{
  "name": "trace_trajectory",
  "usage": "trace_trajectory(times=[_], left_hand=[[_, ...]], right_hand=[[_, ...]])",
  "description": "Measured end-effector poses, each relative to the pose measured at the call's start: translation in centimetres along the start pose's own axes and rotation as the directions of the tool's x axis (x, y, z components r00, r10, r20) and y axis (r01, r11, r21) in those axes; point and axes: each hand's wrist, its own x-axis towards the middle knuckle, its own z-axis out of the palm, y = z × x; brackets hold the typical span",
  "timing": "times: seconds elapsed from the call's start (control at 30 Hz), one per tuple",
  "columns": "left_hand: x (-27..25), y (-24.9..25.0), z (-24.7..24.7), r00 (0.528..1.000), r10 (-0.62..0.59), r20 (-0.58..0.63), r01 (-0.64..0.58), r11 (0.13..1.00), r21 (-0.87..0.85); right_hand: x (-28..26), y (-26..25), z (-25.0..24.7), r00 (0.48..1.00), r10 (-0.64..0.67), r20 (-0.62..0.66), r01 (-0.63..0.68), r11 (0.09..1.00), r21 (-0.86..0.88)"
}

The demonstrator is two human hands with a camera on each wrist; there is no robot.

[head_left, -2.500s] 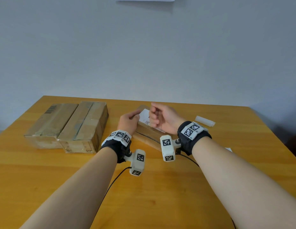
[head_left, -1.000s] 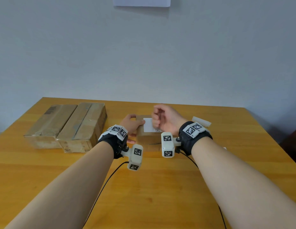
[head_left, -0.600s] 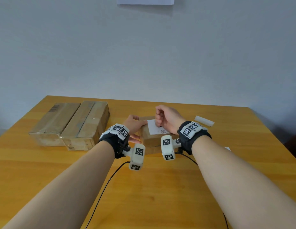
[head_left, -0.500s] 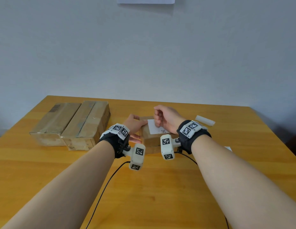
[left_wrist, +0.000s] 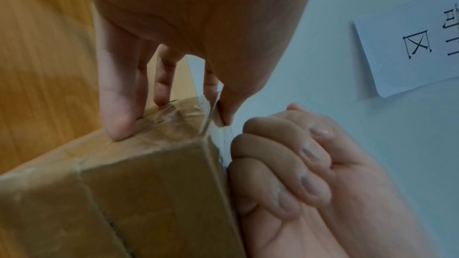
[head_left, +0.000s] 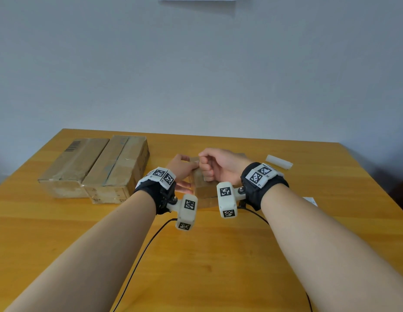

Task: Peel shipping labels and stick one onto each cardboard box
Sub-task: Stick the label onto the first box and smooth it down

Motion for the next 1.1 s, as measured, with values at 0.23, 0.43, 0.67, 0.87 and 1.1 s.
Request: trace_trajectory(times=[0.23, 0.43, 0.67, 0.87, 1.1], left_hand=[[0.1, -0.2, -0.1, 1.0, 0.009, 0.013, -0.009, 0.999, -0.039], [0.0, -0.3, -0.1, 1.0, -0.007, 0.026, 0.009, 0.997, -0.077], [-0.1, -0.3, 0.0, 1.0, 0.001, 0.023, 0.001, 0.998, -0.063], [0.0, -0.5, 0.0, 1.0, 0.012, 0.022, -0.01, 0.999, -0.053], [-0.4, -0.6, 0.1, 1.0, 0.026, 0.011, -0.025, 0.998, -0.057]], right_hand=[[-0.7, -0.4, -0.7, 0.999, -0.04, 0.013, 0.038, 0.994, 0.1], [0.5, 0.2, -2.3, 0.895, -0.155, -0.417, 0.309, 0.892, 0.331], [1.6, 0.3, -0.4, 0.898, -0.172, -0.405, 0.264, 0.947, 0.183], [1.5, 0.3, 0.4, 0.942, -0.153, -0.298, 0.189, 0.977, 0.095], [0.5, 0.0, 1.7, 0.995, -0.051, -0.085, 0.055, 0.997, 0.048]])
